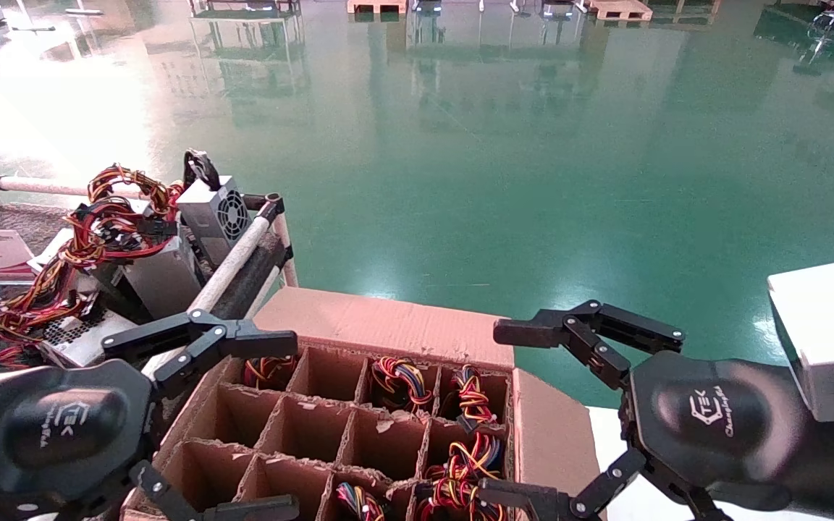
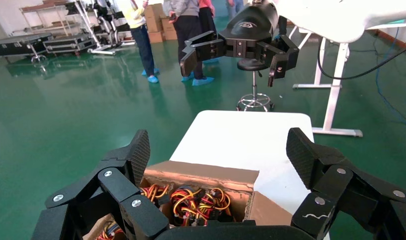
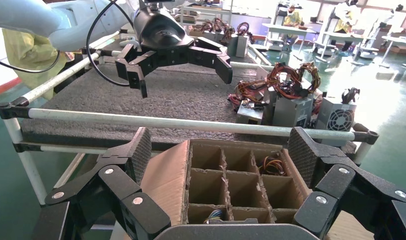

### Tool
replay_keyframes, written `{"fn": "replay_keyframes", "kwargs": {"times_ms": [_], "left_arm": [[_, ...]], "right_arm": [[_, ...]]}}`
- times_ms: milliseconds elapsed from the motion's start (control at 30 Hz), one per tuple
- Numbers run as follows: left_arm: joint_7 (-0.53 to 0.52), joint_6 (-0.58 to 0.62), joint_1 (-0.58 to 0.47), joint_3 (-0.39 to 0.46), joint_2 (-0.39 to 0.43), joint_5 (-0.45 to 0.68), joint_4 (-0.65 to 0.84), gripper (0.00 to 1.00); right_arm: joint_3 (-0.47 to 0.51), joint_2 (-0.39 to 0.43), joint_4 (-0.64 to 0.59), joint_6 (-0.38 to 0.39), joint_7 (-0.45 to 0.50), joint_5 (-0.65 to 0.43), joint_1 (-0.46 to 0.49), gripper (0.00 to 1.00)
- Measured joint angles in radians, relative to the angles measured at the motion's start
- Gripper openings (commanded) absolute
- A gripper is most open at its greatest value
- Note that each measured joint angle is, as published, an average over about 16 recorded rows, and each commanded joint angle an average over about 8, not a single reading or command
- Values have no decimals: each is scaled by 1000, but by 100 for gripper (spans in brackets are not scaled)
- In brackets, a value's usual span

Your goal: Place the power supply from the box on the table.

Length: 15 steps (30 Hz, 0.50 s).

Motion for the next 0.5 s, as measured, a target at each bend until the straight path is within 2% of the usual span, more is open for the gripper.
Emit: {"fn": "replay_keyframes", "kwargs": {"times_ms": [67, 500], "left_arm": [[0, 0, 0, 0, 0, 0, 0, 100], [8, 1, -7, 2, -3, 8, -1, 100]], "right_arm": [[0, 0, 0, 0, 0, 0, 0, 0], [0, 0, 0, 0, 0, 0, 0, 0]]}}
